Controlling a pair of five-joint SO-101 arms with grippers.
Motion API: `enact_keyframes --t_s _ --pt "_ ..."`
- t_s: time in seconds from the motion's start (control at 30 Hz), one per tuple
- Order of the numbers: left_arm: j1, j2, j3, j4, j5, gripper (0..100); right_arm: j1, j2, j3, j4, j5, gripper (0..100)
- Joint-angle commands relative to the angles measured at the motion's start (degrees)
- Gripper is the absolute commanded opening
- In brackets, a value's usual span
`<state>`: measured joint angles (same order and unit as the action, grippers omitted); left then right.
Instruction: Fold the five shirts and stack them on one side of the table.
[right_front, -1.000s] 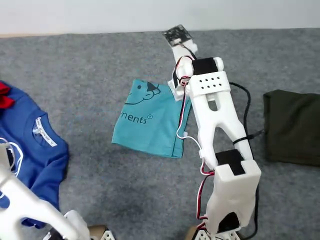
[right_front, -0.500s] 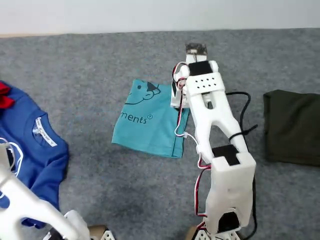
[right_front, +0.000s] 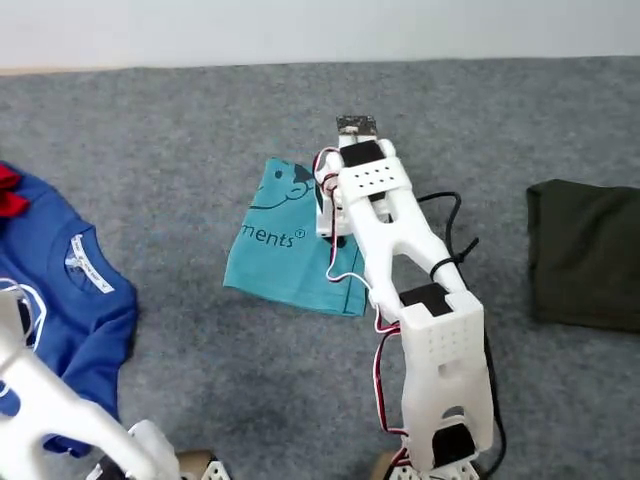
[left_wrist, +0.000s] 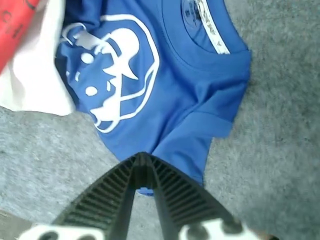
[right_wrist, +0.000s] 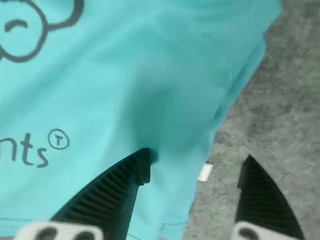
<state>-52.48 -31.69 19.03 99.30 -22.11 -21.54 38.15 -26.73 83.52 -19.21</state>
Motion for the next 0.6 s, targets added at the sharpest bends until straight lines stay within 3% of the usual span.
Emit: enact_keyframes --t_s 0.0,0.27,0.57 --pt "0.3 -1.7 0.4 -0.5 -0.5 0 -1.2 -0.3 -1.0 -1.8 -0.8 30.8" --pt "0.3 -1.7 0.4 -1.8 -0.5 0 -3.9 3.8 -1.0 -7.6 -0.8 30.7" --pt "0.2 -1.7 0.5 -1.8 -0.5 0 -3.7 5.4 -1.0 -4.9 -2.1 30.7"
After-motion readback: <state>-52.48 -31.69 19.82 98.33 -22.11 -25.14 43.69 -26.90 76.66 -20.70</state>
